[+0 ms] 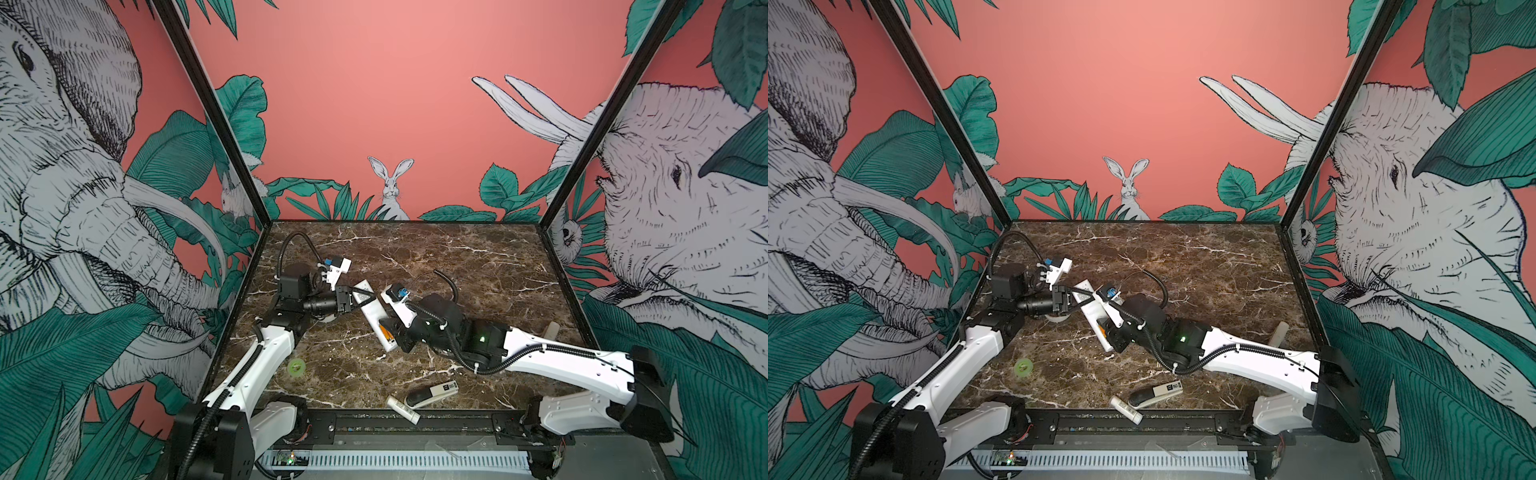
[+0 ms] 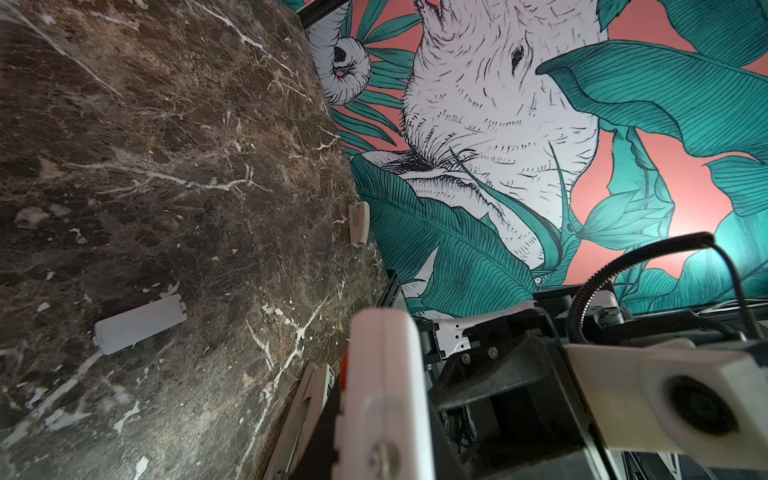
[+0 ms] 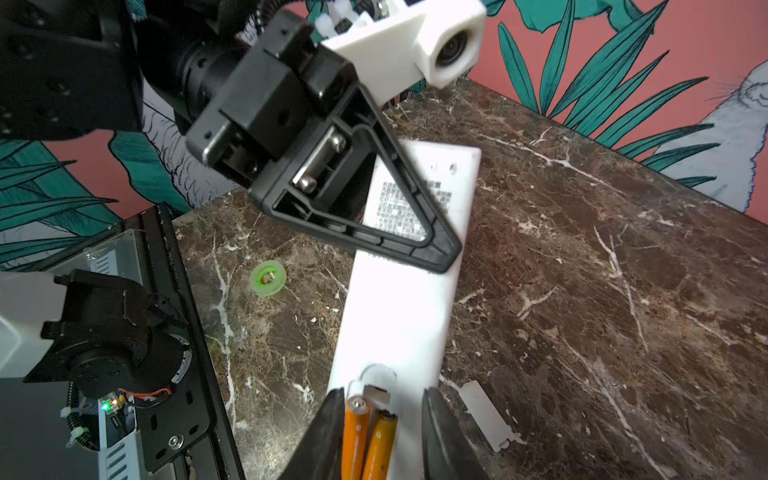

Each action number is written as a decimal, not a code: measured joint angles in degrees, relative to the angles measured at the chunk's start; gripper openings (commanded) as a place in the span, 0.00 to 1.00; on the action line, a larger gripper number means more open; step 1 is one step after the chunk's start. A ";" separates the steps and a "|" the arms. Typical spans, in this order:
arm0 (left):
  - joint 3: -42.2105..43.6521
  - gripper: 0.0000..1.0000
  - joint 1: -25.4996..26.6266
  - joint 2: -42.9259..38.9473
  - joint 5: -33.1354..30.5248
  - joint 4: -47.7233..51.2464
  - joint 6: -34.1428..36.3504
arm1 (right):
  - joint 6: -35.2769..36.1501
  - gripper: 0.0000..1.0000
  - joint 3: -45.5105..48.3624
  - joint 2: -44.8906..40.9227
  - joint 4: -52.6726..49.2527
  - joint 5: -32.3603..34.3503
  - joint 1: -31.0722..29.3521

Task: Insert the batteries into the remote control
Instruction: 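Lower the battery into the compartment beside the first one with the right gripper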

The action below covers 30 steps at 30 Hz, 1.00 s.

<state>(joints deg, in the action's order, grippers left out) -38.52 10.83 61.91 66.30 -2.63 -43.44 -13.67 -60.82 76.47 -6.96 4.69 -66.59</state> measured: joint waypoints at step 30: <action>0.00 0.00 -0.20 -0.11 -2.29 2.19 1.38 | -1.29 0.09 -3.30 4.96 -4.15 -2.56 -0.02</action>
<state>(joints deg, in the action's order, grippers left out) -38.52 10.63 61.80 64.01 -0.45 -42.06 -14.96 -64.12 81.43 -11.11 2.13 -66.61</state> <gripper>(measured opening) 0.211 0.105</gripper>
